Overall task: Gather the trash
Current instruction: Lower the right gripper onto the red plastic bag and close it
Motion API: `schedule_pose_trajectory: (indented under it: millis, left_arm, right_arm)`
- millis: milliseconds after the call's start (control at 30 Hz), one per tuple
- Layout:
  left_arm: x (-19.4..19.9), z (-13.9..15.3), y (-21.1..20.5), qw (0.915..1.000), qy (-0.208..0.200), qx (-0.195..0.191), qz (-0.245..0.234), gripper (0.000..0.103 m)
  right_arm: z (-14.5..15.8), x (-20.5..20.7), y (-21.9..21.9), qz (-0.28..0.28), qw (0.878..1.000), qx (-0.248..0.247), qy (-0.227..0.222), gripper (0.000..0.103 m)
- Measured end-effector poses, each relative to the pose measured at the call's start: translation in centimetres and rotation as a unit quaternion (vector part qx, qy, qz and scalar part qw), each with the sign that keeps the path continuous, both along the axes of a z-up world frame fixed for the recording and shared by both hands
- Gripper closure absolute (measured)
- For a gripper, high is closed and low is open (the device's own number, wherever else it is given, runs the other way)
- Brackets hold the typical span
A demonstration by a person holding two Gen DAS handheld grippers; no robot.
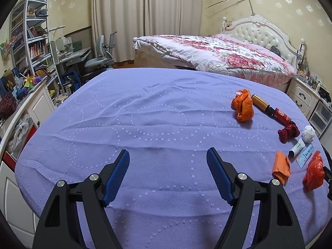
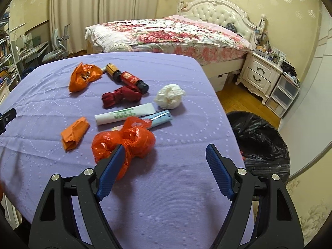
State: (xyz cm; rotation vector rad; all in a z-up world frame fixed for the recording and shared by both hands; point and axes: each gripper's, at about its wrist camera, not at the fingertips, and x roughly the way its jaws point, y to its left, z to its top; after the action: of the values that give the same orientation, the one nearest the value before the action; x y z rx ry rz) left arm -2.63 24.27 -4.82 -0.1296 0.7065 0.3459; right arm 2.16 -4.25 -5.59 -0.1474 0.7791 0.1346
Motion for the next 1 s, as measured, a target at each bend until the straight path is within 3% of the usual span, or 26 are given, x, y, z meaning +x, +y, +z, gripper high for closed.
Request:
schedule_pose_trajectory:
  millis: [233,433,700,1000]
  left_arm:
    - [0.1,-0.1,-0.4,1.0000,0.000,0.002,-0.005,0.029]
    - [-0.1,0.1,-0.2,1.0000,-0.001,0.003,-0.002,0.029]
    - [-0.8,0.5,1.3,0.9998,-0.009,0.007,0.018,0.029]
    - [-0.8,-0.1,1.5,0.9998,-0.003,-0.001,0.018,0.029]
  right_arm:
    - [-0.1,0.7,-1.4,-0.025,1.000,-0.002,0.001,0.026]
    - [1.4,0.2,0.3,0.004,1.000,0.015,-0.013,0.026]
    - [1.0,0.2,4.1,0.060,0.997,0.046,0.011,0.023]
    - [-0.9,1.2,5.7,0.055,0.998,0.021,0.025,0.020]
